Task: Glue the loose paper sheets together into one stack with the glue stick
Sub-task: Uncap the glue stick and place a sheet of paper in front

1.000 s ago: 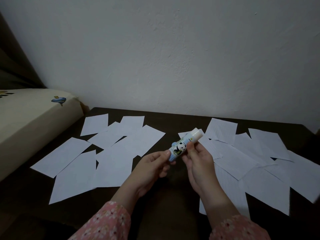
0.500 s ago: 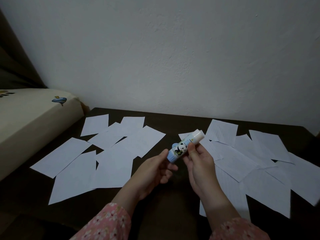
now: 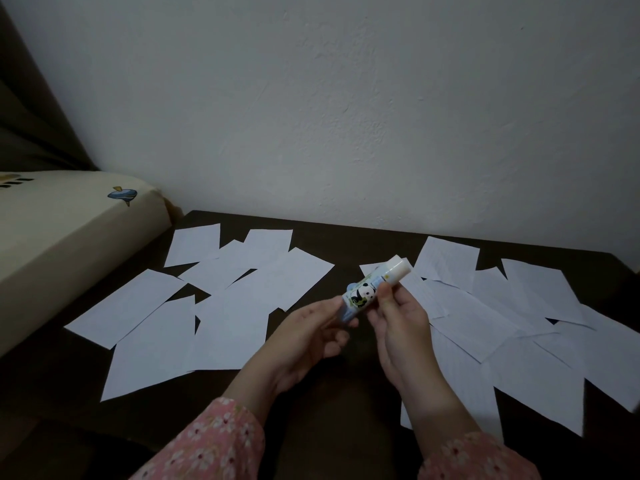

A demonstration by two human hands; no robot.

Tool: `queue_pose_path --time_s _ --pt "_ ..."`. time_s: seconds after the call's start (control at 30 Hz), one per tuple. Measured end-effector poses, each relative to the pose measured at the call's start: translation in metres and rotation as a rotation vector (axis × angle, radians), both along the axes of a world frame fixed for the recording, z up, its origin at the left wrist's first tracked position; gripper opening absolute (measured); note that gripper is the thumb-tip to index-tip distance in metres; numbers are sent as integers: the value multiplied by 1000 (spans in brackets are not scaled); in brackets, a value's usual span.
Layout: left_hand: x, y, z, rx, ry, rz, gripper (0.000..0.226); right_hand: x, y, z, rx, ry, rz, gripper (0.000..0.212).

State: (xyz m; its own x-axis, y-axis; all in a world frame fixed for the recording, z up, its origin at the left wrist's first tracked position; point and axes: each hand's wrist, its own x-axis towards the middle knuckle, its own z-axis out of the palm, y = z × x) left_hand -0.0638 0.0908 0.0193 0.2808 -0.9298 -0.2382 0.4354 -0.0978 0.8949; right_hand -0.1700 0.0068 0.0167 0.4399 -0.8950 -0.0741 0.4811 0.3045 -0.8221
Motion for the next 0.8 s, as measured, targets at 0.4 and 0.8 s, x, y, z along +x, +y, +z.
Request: queue_pose_path --time_s 0.4,0.8 --pt "5 2 -6 -41 -133 34 36 3 1 -1 -90 67 18 13" --pt "11 3 -3 30 -51 -62 33 1 1 -2 -127 107 5 17"
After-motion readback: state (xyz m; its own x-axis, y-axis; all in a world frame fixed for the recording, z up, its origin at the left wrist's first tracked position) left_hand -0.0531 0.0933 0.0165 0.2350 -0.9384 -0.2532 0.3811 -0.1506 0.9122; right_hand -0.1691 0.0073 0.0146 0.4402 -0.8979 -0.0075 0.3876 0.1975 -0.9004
